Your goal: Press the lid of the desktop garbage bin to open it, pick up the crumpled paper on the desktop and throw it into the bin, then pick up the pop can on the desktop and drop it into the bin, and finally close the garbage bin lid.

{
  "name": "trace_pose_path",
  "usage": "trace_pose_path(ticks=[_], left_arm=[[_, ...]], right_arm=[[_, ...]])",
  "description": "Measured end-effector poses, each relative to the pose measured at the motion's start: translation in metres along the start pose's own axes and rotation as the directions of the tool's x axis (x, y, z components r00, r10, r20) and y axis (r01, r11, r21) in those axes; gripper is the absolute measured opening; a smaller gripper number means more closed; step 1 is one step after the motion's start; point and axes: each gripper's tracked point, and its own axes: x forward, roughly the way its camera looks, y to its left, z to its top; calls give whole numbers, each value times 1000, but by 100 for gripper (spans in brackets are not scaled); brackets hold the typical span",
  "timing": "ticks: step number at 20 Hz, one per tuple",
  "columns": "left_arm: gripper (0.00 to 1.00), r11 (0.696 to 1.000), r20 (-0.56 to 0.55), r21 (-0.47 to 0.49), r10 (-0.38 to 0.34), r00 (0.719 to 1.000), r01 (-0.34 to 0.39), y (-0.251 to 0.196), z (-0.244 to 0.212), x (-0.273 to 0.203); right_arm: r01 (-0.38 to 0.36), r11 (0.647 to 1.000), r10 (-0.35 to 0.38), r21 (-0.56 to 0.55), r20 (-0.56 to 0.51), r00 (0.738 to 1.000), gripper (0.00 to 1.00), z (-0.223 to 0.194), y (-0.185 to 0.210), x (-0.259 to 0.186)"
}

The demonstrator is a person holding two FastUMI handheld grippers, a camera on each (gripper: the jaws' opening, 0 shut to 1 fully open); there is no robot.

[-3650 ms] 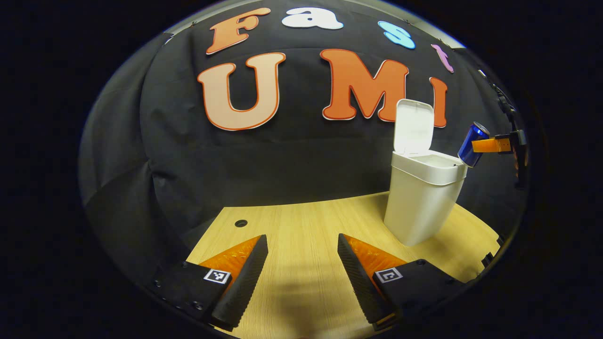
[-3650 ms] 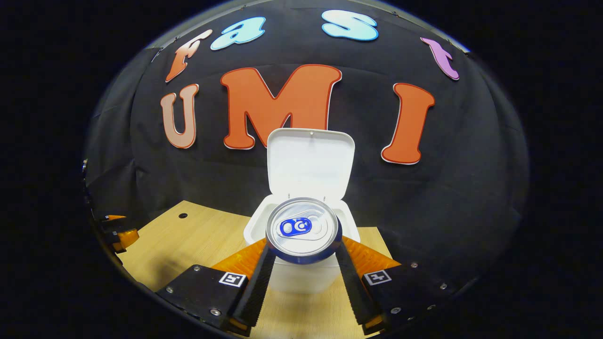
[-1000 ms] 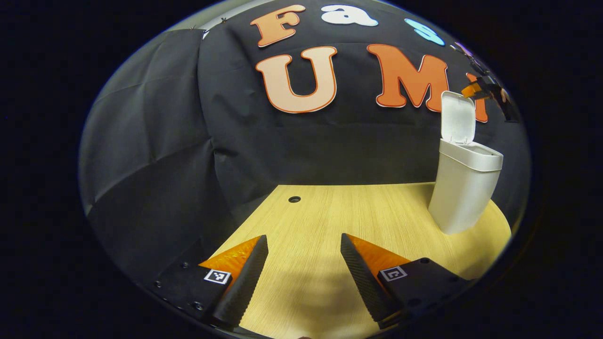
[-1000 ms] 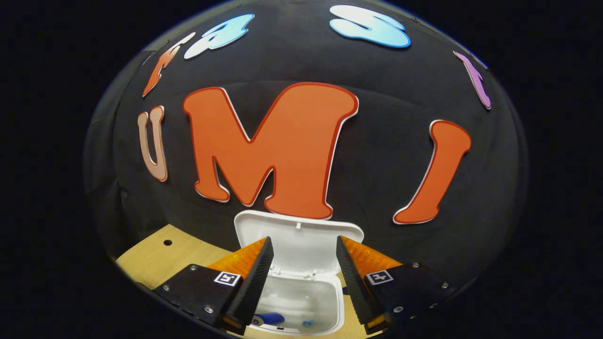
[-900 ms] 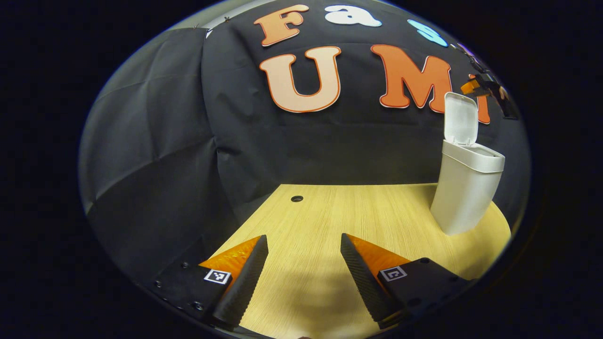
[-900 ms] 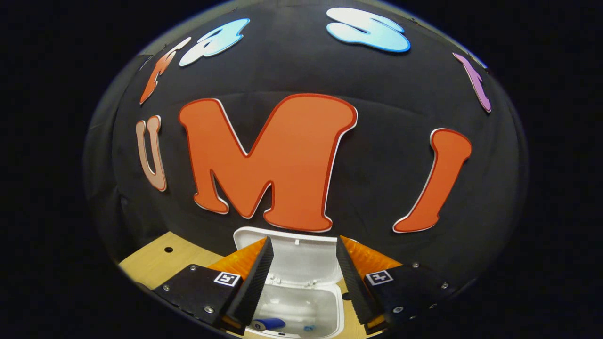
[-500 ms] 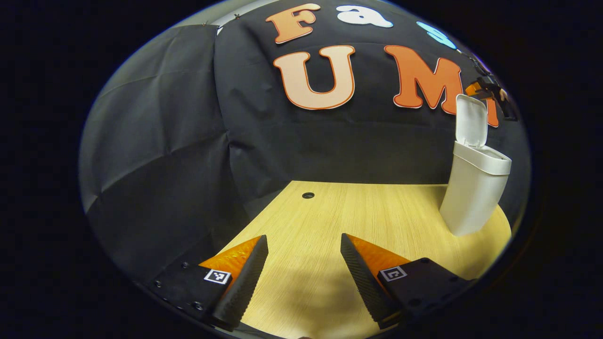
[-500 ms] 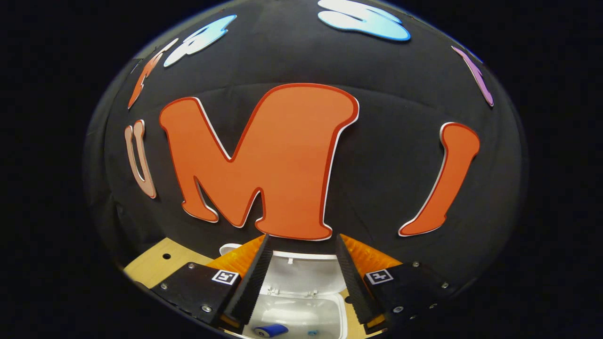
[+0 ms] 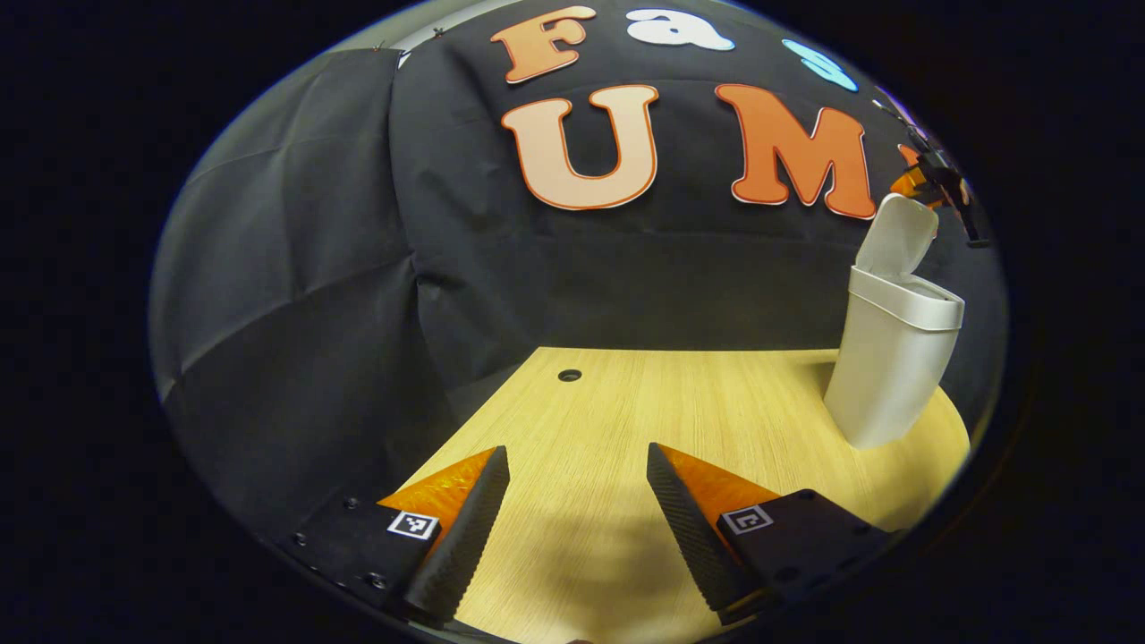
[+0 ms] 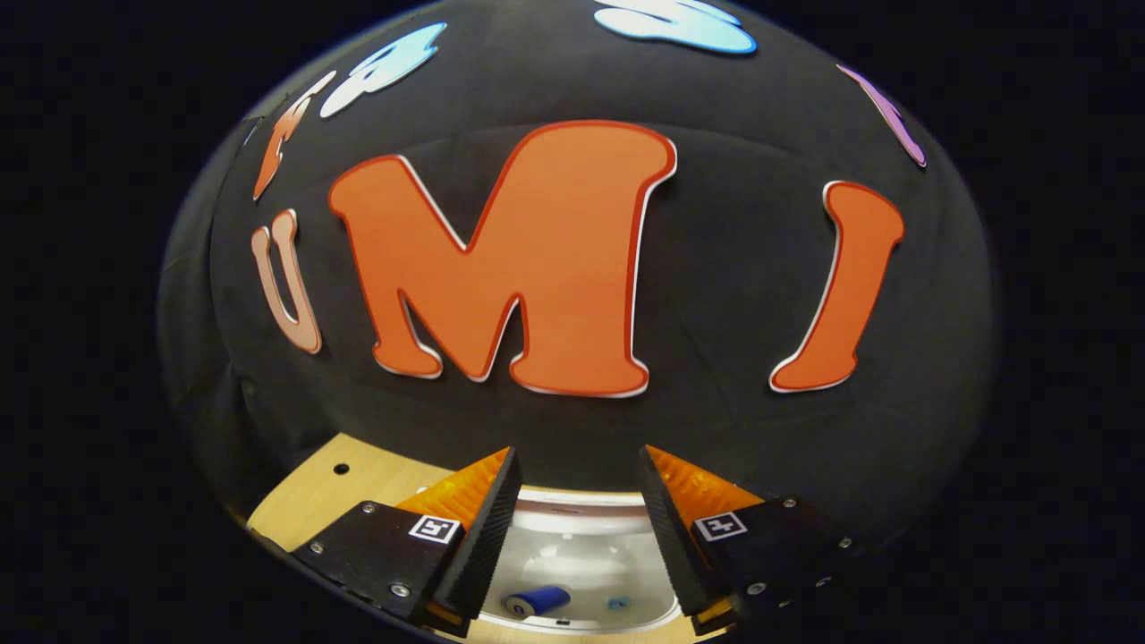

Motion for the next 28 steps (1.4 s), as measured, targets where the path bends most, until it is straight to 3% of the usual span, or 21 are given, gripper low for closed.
trace_pose_path(ticks=[16,18,20,28], left_arm=[[99,996,14,26,-90,996,89,-21,7,4],[99,995,10,29,-99,995,99,-25,6,6],[99,994,6,39,-106,994,106,-27,6,7],[99,990,13,64,-124,992,123,-35,13,11]], right_arm=[[16,999,-8,48,-162,987,80,-116,10,-39],[19,999,-12,41,-179,984,74,-127,12,-42],[26,999,-20,27,-198,980,75,-137,14,-42],[83,995,-72,56,-164,984,57,-143,21,-43]])
